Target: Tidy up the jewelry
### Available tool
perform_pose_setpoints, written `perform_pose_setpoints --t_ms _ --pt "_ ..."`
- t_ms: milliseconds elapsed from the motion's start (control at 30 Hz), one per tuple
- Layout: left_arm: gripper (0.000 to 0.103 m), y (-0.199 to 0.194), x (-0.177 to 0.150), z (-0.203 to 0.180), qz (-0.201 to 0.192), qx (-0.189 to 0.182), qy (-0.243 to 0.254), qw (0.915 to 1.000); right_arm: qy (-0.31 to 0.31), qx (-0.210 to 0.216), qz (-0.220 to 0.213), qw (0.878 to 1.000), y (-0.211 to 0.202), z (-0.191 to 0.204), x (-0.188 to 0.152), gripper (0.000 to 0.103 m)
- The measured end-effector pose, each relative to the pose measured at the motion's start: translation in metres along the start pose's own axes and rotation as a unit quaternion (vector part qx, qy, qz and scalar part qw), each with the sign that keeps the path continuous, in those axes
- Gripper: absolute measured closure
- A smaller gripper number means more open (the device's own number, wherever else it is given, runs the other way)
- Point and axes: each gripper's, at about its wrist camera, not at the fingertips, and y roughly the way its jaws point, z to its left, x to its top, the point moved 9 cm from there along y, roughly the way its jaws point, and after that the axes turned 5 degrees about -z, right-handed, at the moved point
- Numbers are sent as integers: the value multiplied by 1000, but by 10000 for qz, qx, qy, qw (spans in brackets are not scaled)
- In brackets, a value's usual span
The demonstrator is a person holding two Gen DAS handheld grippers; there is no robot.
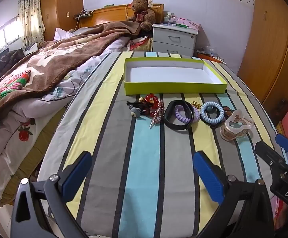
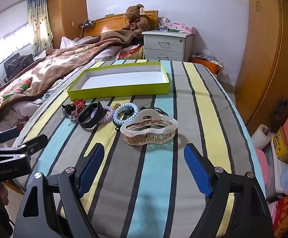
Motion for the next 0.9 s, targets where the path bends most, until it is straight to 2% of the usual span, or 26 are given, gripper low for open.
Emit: perform_pose_setpoints --t_ms 433,900 --pt "0 1 -4 10 52 7 -208 9998 55 24 29 10000 3 4 0 21" --pt "0 -6 1 9 -12 38 -137 9999 72 47 18 10000 -3 4 5 21"
